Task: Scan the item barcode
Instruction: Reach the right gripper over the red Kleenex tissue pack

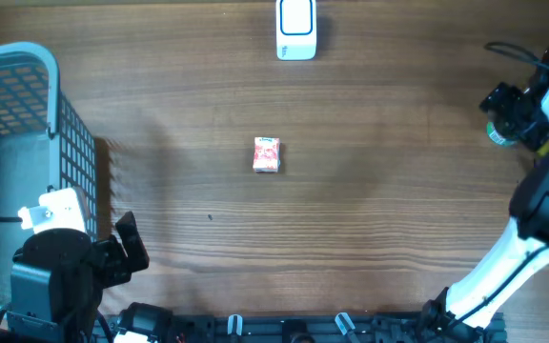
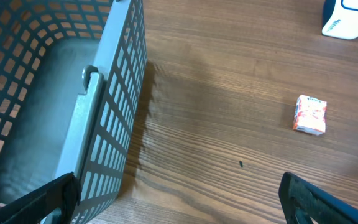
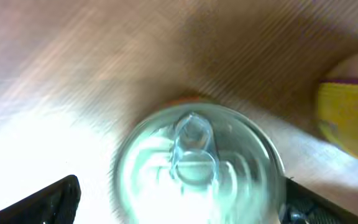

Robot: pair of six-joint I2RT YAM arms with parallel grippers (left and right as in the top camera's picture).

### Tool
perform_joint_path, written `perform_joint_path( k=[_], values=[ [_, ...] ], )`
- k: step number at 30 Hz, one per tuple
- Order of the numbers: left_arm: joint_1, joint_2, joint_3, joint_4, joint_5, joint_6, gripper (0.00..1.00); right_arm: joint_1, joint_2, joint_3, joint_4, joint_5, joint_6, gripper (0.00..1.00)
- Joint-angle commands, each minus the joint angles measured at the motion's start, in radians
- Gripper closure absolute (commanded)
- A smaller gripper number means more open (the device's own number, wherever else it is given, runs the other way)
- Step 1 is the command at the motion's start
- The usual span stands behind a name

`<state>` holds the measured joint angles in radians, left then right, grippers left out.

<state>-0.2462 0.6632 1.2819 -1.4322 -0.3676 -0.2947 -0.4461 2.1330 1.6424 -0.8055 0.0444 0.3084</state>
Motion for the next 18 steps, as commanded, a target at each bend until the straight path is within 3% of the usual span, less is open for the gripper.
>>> perform_joint_path(
  k=[1,4,6,8,9,12,13,16,18],
  values=[
    [0.004,0.0,-0.002,0.003,0.009,-0.01,0.0,0.087,-0.257,0.019,-0.042,0.011,-0.004,0.0],
    [0.004,0.0,-0.002,0.002,0.009,-0.044,0.0,0.251,-0.428,0.019,-0.159,0.084,0.058,0.0],
    [0.004,0.0,-0.002,0.002,0.009,-0.055,0.0,0.444,-0.486,0.019,-0.224,0.054,0.038,0.0],
    [0.004,0.0,-0.002,0.002,0.009,-0.055,0.0,0.624,-0.469,0.01,-0.257,-0.117,-0.191,0.0],
    [0.004,0.0,-0.002,0.002,0.012,-0.055,0.0,0.73,-0.444,-0.008,-0.269,-0.112,-0.324,0.0],
    [0.004,0.0,-0.002,-0.002,0.019,-0.058,0.0,0.911,-0.347,-0.015,-0.323,-0.166,-0.32,0.0],
    [0.004,0.0,-0.002,-0.002,0.024,-0.058,0.0,0.941,-0.322,-0.015,-0.324,-0.186,-0.357,0.0],
    [0.004,0.0,-0.002,-0.003,0.027,-0.058,0.0,1.025,-0.224,-0.015,-0.327,-0.188,-0.686,0.04],
    [0.004,0.0,-0.002,-0.011,0.028,-0.058,0.0,1.034,-0.142,-0.015,-0.301,-0.221,-0.755,0.0]
  ],
)
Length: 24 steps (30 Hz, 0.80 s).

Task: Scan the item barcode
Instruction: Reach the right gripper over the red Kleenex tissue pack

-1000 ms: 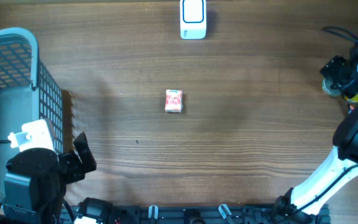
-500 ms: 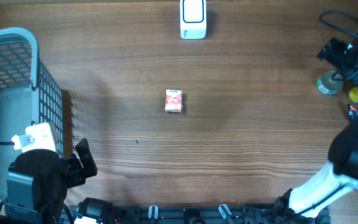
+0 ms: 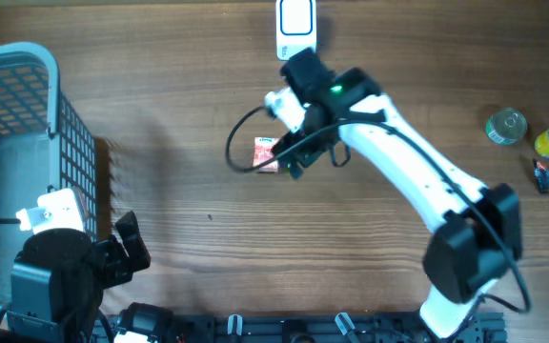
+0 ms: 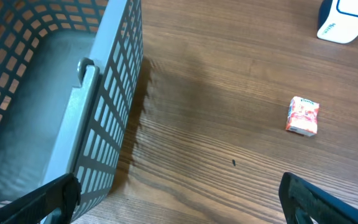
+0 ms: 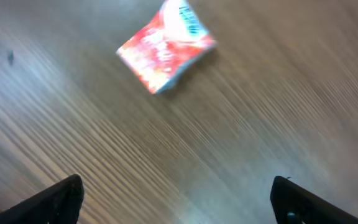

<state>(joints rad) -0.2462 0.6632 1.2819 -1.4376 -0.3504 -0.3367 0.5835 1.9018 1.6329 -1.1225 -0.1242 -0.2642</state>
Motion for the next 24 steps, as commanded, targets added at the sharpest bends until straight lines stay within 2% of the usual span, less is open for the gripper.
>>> perform_joint_path(
  k=[1,3,7,8,10,12,14,16,19,24],
  values=[
    [0.004,0.0,-0.002,-0.009,0.012,-0.016,0.0,0.004,0.131,-0.005,0.025,-0.061,-0.183,0.0],
    [0.004,0.0,-0.002,-0.011,0.014,-0.016,0.0,0.006,0.193,-0.005,0.014,-0.061,-0.208,0.01],
    [0.004,0.0,-0.002,-0.011,0.014,-0.017,0.0,0.006,0.209,-0.004,0.065,-0.069,-0.273,0.0],
    [0.004,0.0,-0.002,-0.01,0.021,-0.017,0.0,0.006,0.208,-0.004,0.077,-0.069,-0.304,0.02],
    [0.004,0.0,-0.002,-0.011,0.021,-0.017,0.0,0.006,0.209,-0.005,0.088,-0.07,-0.393,0.11],
    [0.004,0.0,-0.002,-0.011,0.021,-0.016,0.0,0.006,0.209,-0.005,0.117,-0.069,-0.46,0.11],
    [0.004,0.0,-0.002,-0.011,0.02,-0.016,0.0,0.007,0.209,-0.003,0.164,-0.062,-0.536,0.0],
    [0.004,0.0,-0.002,-0.012,0.02,-0.016,0.0,0.011,0.209,-0.002,0.192,0.015,-0.58,0.0],
    [0.004,0.0,-0.002,-0.039,0.01,-0.015,0.0,0.012,0.212,-0.002,0.249,-0.094,-0.654,0.0],
    [0.004,0.0,-0.002,-0.045,-0.002,-0.008,0.0,0.012,0.212,-0.002,0.27,-0.099,-0.657,0.0]
  ],
)
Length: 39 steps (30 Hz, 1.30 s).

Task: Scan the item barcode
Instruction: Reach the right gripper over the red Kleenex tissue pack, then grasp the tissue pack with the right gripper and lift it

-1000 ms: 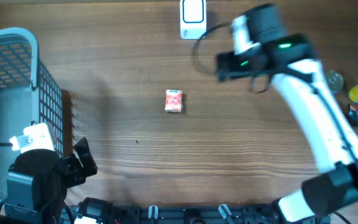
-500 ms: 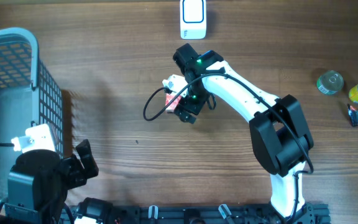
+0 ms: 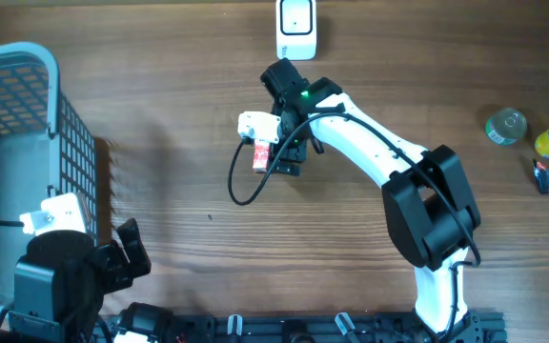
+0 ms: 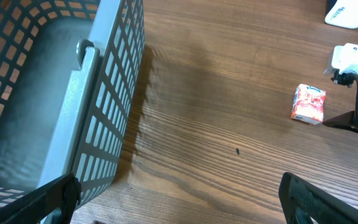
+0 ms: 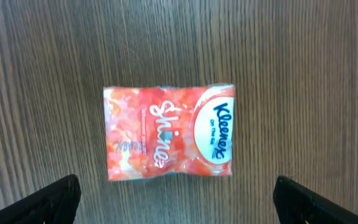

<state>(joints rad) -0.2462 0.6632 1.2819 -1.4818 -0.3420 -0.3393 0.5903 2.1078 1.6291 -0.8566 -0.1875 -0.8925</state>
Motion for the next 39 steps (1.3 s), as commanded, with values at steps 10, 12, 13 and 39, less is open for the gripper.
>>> perform_joint_path(
  k=[10,12,13,39],
  values=[
    [0.004,0.0,-0.002,-0.072,-0.025,-0.006,0.0,-0.016,0.084,-0.002,0.056,-0.083,-0.05,0.0],
    [0.004,0.0,-0.002,-0.071,-0.025,-0.006,0.0,-0.016,0.108,-0.002,0.056,-0.079,-0.05,0.0],
    [0.004,0.0,-0.002,-0.071,-0.025,-0.006,0.0,-0.016,0.115,-0.002,0.056,-0.079,-0.05,0.0],
    [0.004,0.0,-0.002,-0.071,-0.021,-0.01,0.0,-0.016,0.064,0.067,0.344,-0.509,0.318,0.39]
  ],
)
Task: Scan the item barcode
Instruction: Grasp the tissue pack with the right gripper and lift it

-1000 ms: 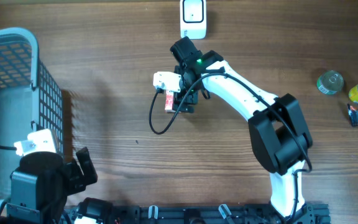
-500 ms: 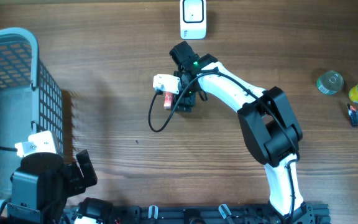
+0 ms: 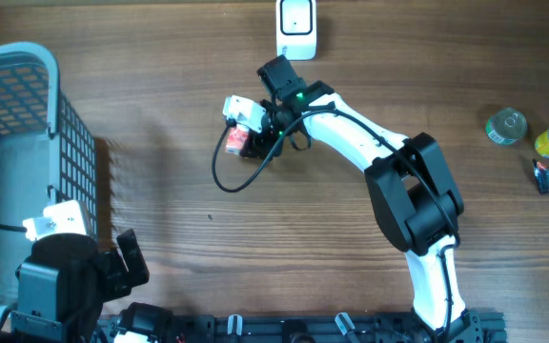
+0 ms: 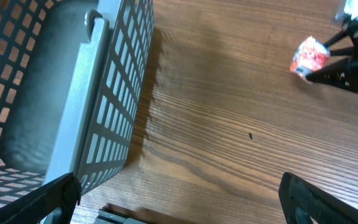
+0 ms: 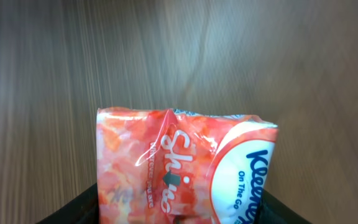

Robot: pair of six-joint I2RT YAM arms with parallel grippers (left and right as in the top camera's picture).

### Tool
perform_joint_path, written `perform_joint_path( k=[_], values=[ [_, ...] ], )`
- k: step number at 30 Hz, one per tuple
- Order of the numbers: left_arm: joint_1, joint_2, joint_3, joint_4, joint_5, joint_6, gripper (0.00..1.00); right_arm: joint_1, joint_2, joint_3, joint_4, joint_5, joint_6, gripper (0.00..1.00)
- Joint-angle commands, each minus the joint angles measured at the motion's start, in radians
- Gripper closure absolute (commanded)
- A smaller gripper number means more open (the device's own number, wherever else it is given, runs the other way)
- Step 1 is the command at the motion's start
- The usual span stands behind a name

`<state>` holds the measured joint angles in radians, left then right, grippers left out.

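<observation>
A small orange-red Kleenex tissue pack (image 5: 179,168) fills the space between my right gripper's (image 5: 178,210) two black fingers, which are shut on its sides. In the overhead view the pack (image 3: 236,141) is left of centre, with the right gripper (image 3: 247,140) on it. The left wrist view shows the pack (image 4: 308,55) tilted. The white barcode scanner (image 3: 295,29) stands at the far edge of the table. My left gripper (image 4: 179,205) is open at the near left, holding nothing.
A grey mesh basket (image 3: 65,124) takes up the left side, close to my left arm. At the far right are a clear can (image 3: 506,125), a yellow bottle and a dark wrapper. A black cable loops under the right wrist.
My right gripper was open above the pack lying flat. Now it is shut on the pack, which sits a little further left and tilted. The left arm has barely shifted.
My right gripper was first at the far right over the clear can, with the pack alone mid-table. Then the arm was across the table beside the pack, then directly above it and open. Now it holds the pack.
</observation>
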<state>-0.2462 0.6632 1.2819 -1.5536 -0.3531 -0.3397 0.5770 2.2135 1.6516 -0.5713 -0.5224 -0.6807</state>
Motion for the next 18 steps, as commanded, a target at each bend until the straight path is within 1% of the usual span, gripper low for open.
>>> perform_joint_path(
  k=[1,2,4,5,6,7,9,10,12,13,14,15,16,18],
  values=[
    [0.004,0.0,-0.002,0.001,-0.01,-0.01,0.0,-0.002,-0.073,0.045,0.094,-0.221,0.137,0.39],
    [0.004,0.0,-0.002,0.002,-0.01,-0.01,0.0,-0.002,-0.114,0.045,0.117,-0.271,0.16,0.39],
    [0.004,0.0,-0.002,0.005,-0.01,-0.01,0.0,-0.003,-0.181,0.045,0.129,-0.327,0.161,0.38],
    [0.004,0.0,-0.002,0.005,-0.01,-0.01,0.0,-0.003,-0.213,0.045,0.131,-0.343,0.165,0.39],
    [0.004,0.0,-0.002,0.008,-0.01,-0.01,0.0,-0.003,-0.258,0.045,0.146,-0.373,0.189,0.44],
    [0.004,0.0,-0.002,0.009,-0.01,-0.009,0.0,-0.008,-0.294,0.045,0.177,-0.421,0.222,0.43],
    [0.004,0.0,-0.002,0.012,-0.01,-0.009,0.0,-0.02,-0.34,0.045,0.23,-0.523,0.226,0.4],
    [0.004,0.0,-0.002,0.012,-0.01,-0.01,0.0,-0.034,-0.371,0.045,0.29,-0.602,0.271,0.38],
    [0.004,0.0,-0.002,0.012,-0.01,-0.01,0.0,-0.061,-0.415,0.045,0.409,-0.744,0.386,0.36],
    [0.004,0.0,-0.002,0.012,-0.01,-0.009,0.0,-0.08,-0.434,0.045,0.515,-0.872,0.468,0.36],
    [0.004,0.0,-0.002,0.012,-0.01,-0.01,0.0,-0.091,-0.439,0.045,0.6,-0.954,0.531,0.37],
    [0.004,0.0,-0.002,0.012,-0.01,-0.009,0.0,-0.101,-0.44,0.045,0.707,-1.027,0.627,0.37],
    [0.004,0.0,-0.002,0.012,-0.01,-0.01,0.0,-0.114,-0.441,0.045,0.921,-1.099,0.821,0.37],
    [0.004,0.0,-0.002,0.012,-0.01,-0.01,0.0,-0.119,-0.441,0.045,1.083,-1.099,0.995,0.37]
  ],
)
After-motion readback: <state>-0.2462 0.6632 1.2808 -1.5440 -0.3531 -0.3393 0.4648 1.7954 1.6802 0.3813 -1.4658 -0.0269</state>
